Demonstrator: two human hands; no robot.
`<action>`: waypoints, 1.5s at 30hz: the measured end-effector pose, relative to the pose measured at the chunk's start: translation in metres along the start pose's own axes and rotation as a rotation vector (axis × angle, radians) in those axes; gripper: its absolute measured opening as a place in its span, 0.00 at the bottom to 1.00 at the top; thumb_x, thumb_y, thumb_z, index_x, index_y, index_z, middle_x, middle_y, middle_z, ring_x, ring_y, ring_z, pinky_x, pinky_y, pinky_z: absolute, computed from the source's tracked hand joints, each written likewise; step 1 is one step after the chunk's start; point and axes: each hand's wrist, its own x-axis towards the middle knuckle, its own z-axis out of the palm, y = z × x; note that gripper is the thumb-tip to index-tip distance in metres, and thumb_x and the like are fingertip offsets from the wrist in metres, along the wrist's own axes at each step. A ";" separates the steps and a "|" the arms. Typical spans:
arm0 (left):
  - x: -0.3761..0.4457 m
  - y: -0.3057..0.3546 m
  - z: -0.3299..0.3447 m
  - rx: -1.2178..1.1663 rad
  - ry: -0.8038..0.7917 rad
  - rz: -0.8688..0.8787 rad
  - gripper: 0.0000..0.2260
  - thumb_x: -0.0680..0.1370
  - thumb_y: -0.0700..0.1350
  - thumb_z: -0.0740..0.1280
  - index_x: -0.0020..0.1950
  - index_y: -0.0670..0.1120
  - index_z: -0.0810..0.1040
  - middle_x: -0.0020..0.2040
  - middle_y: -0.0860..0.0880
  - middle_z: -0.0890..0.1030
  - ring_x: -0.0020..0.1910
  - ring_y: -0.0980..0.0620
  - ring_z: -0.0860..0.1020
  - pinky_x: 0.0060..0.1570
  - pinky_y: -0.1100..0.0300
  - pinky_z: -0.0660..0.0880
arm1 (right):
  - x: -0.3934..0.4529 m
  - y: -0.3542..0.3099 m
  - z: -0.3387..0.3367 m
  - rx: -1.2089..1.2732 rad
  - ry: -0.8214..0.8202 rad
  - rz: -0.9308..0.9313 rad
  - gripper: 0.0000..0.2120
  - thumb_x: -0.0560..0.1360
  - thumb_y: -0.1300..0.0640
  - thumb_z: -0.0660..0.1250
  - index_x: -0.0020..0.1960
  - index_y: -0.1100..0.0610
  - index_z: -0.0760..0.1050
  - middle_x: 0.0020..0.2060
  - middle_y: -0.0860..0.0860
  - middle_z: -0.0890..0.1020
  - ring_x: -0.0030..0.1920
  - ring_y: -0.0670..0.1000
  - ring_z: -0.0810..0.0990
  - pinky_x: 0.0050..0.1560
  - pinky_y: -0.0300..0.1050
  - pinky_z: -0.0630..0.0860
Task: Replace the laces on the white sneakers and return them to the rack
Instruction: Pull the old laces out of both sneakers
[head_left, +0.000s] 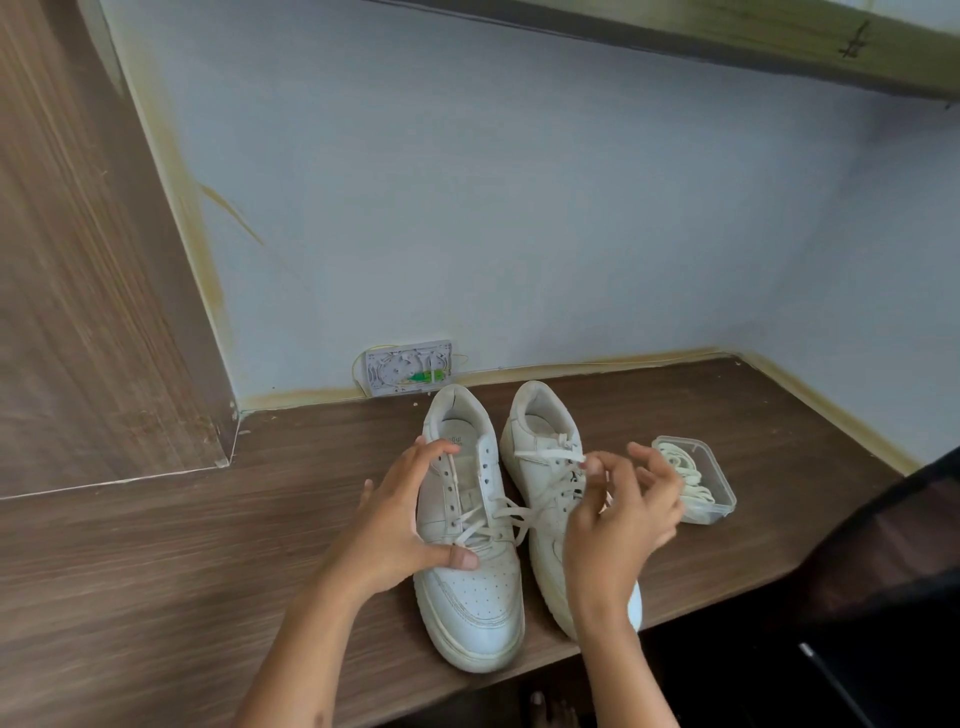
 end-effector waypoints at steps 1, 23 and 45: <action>0.000 0.000 0.000 0.002 -0.003 -0.002 0.45 0.58 0.60 0.81 0.64 0.76 0.54 0.67 0.74 0.48 0.73 0.64 0.48 0.75 0.42 0.40 | 0.001 0.003 -0.002 0.011 -0.012 0.032 0.07 0.76 0.65 0.69 0.47 0.54 0.81 0.62 0.52 0.71 0.59 0.57 0.69 0.60 0.48 0.57; 0.007 0.018 0.024 0.267 0.323 0.057 0.03 0.74 0.50 0.73 0.43 0.59 0.85 0.73 0.57 0.66 0.74 0.49 0.58 0.73 0.37 0.48 | -0.088 -0.007 -0.011 -0.068 -0.707 -0.155 0.42 0.70 0.33 0.61 0.74 0.58 0.58 0.68 0.53 0.61 0.67 0.53 0.60 0.70 0.46 0.61; 0.001 0.027 0.029 0.682 0.326 0.048 0.05 0.66 0.51 0.79 0.38 0.59 0.84 0.63 0.52 0.78 0.64 0.43 0.71 0.67 0.31 0.60 | -0.091 0.001 -0.003 -0.006 -0.689 -0.188 0.46 0.70 0.29 0.60 0.75 0.60 0.56 0.66 0.51 0.59 0.68 0.51 0.61 0.69 0.42 0.60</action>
